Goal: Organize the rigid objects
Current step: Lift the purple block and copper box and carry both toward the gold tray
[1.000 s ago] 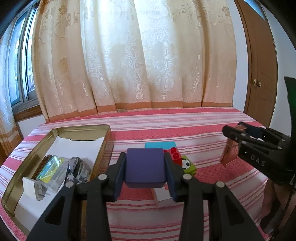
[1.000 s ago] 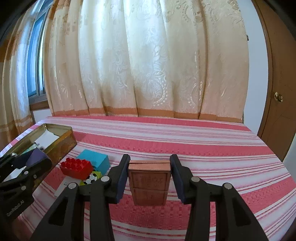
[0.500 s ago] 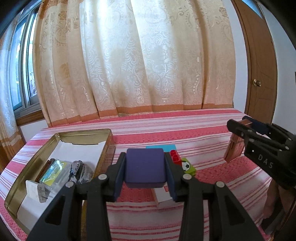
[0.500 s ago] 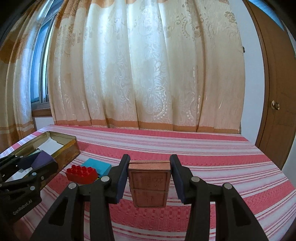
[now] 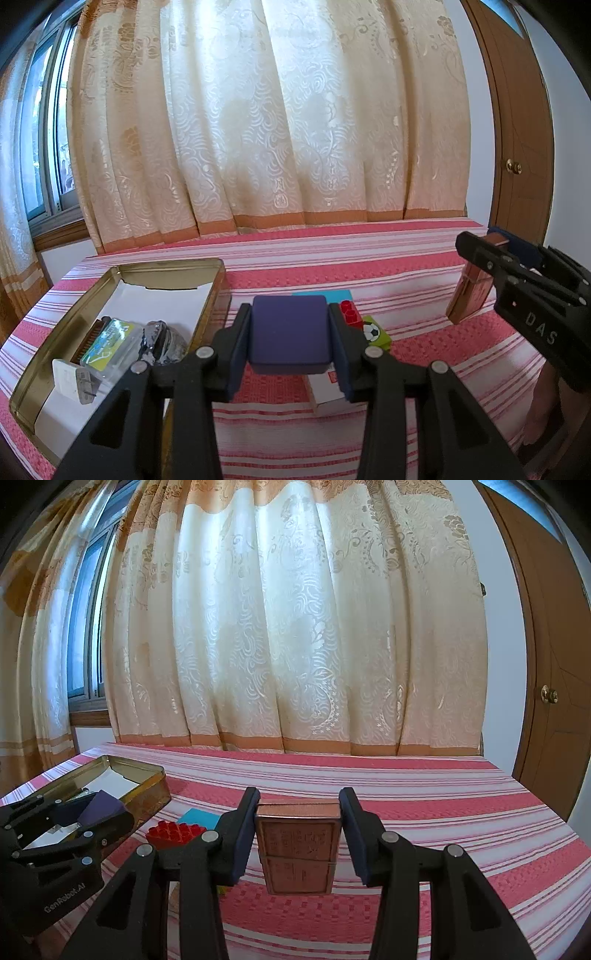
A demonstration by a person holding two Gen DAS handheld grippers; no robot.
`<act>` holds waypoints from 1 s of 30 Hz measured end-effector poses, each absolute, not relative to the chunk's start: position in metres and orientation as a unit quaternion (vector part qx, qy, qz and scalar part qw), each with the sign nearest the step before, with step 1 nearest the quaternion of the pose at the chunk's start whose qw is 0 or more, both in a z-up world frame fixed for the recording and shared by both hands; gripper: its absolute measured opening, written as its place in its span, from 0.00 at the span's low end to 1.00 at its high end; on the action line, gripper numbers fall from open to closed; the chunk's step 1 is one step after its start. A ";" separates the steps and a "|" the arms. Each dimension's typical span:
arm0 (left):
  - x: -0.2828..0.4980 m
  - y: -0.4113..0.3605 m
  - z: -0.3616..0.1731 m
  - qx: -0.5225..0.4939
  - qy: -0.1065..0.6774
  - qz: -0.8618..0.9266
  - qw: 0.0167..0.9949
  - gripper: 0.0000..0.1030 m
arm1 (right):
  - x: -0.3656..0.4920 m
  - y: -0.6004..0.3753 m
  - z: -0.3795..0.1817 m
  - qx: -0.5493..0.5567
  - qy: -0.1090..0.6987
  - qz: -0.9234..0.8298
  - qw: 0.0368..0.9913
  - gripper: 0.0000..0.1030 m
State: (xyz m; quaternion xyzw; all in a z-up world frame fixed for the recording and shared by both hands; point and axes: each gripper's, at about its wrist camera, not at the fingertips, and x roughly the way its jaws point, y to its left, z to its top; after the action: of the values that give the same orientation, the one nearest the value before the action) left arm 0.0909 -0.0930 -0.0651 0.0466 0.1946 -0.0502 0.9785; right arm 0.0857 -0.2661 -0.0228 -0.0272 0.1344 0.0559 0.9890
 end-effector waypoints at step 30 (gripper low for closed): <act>0.088 -0.060 -0.062 0.038 0.162 -0.004 0.986 0.38 | 0.077 -0.227 -0.023 -0.031 0.131 0.098 0.986 0.46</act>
State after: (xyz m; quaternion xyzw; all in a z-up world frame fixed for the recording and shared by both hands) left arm 0.0880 -0.0597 -0.0621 0.0378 0.1621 -0.0044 0.9860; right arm 0.0775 -0.2273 -0.0230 -0.0308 0.1306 0.0981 0.9861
